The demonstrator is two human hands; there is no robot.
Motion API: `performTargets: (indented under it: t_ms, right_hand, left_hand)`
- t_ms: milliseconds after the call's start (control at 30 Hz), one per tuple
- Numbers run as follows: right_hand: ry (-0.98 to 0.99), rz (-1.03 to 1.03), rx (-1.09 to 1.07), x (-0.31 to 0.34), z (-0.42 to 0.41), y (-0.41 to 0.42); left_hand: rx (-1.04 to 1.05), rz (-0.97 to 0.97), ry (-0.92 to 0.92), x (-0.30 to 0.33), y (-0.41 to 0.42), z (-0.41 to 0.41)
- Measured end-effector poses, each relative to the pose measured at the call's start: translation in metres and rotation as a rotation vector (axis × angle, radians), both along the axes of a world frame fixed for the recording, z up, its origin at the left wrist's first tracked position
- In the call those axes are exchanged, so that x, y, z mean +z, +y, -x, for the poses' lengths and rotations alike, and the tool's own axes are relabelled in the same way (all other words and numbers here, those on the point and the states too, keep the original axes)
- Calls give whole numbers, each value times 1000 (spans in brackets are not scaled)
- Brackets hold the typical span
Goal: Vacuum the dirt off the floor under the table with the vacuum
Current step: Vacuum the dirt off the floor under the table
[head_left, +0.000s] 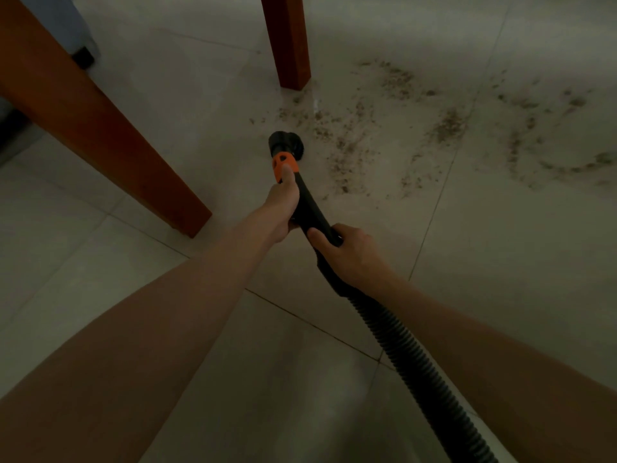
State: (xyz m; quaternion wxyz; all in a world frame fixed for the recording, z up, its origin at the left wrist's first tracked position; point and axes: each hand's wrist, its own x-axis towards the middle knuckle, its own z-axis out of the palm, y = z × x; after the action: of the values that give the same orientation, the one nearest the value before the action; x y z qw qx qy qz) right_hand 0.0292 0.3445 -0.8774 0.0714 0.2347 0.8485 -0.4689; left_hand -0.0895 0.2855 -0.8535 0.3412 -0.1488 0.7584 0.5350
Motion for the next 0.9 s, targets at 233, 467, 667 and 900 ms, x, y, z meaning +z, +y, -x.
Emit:
performTargets:
  t_ms: [233, 467, 667, 900]
  right_hand:
    - [-93, 30, 111, 9, -33, -16]
    - [-200, 9, 95, 19, -58, -51]
    - [-171, -26, 13, 23, -68, -44]
    - [-176, 18, -34, 20, -64, -23]
  left_hand:
    - [80, -88, -51, 4, -31, -21]
    - [22, -17, -21, 1, -43, -61]
    - [-43, -23, -41, 5, -31, -76]
    - [-117, 38, -10, 5, -10, -71]
